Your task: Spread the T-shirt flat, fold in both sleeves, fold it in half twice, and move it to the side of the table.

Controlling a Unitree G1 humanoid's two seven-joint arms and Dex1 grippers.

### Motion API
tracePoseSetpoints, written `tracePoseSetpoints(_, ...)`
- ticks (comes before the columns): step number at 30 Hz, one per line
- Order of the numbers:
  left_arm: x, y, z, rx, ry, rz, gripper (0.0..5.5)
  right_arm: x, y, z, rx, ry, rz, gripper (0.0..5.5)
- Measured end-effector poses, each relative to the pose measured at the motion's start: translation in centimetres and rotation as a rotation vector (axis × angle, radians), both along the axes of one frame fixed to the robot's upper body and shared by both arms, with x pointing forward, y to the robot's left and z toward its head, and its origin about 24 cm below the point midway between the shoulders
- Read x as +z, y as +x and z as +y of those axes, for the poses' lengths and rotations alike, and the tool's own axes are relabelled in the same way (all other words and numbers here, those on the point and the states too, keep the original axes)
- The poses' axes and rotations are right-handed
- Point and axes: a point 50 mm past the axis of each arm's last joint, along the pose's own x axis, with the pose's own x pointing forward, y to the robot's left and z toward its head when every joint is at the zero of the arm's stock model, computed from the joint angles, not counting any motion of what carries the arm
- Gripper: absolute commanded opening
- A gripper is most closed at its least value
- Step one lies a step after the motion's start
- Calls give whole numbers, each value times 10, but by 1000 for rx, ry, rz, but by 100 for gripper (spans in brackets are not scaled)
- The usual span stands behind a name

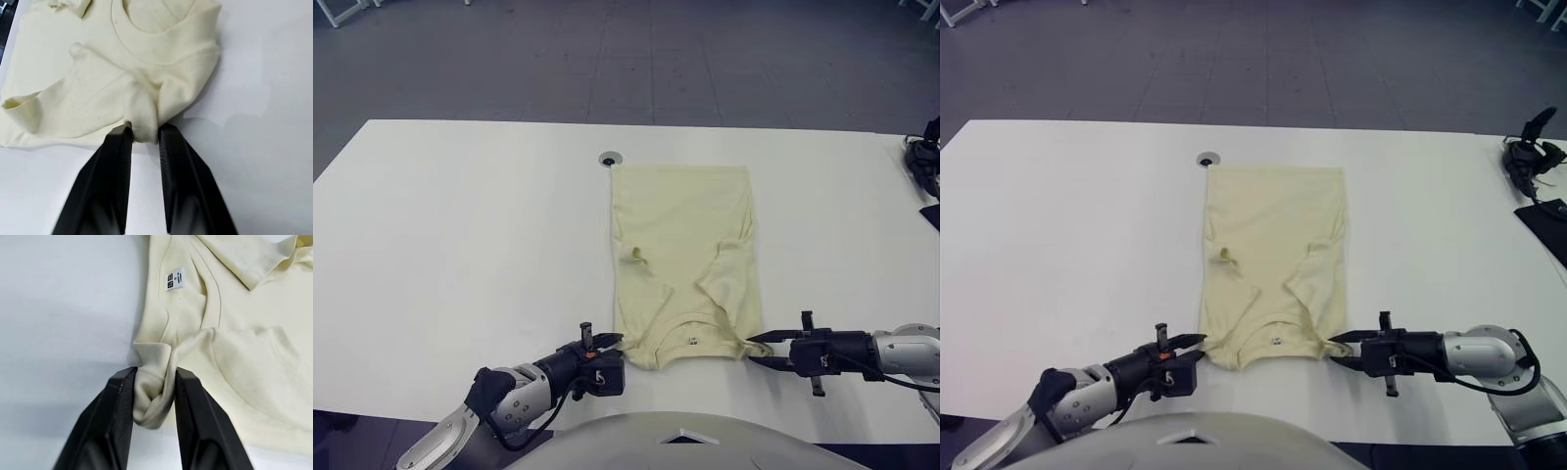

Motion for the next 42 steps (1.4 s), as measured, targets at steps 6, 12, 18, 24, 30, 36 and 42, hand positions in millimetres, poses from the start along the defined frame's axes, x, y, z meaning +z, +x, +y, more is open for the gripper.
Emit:
tracePoseSetpoints(6,-1,1,1,1,14,7,0,0,2,1,1,-4,-4,3)
tracePoseSetpoints(12,4,12,23,42,69,5,0,15,22,14,-1,27,-43,3)
tracePoseSetpoints(18,11,25,52,70,138,22,0,26,41,28,-8,59,-83,3)
tracePoseSetpoints(24,15,21,57,83,93,117,0,24,25,38,-25,103,92,3)
tracePoseSetpoints(30,29,-3,39,23,-48,349,0,35,7,33,-30,56,439,3)
tracePoseSetpoints(36,40,-15,37,-10,-83,490,0,47,7,34,-24,33,573,3)
tracePoseSetpoints(42,55,-3,38,25,-183,515,0,55,11,27,-34,-12,639,3)
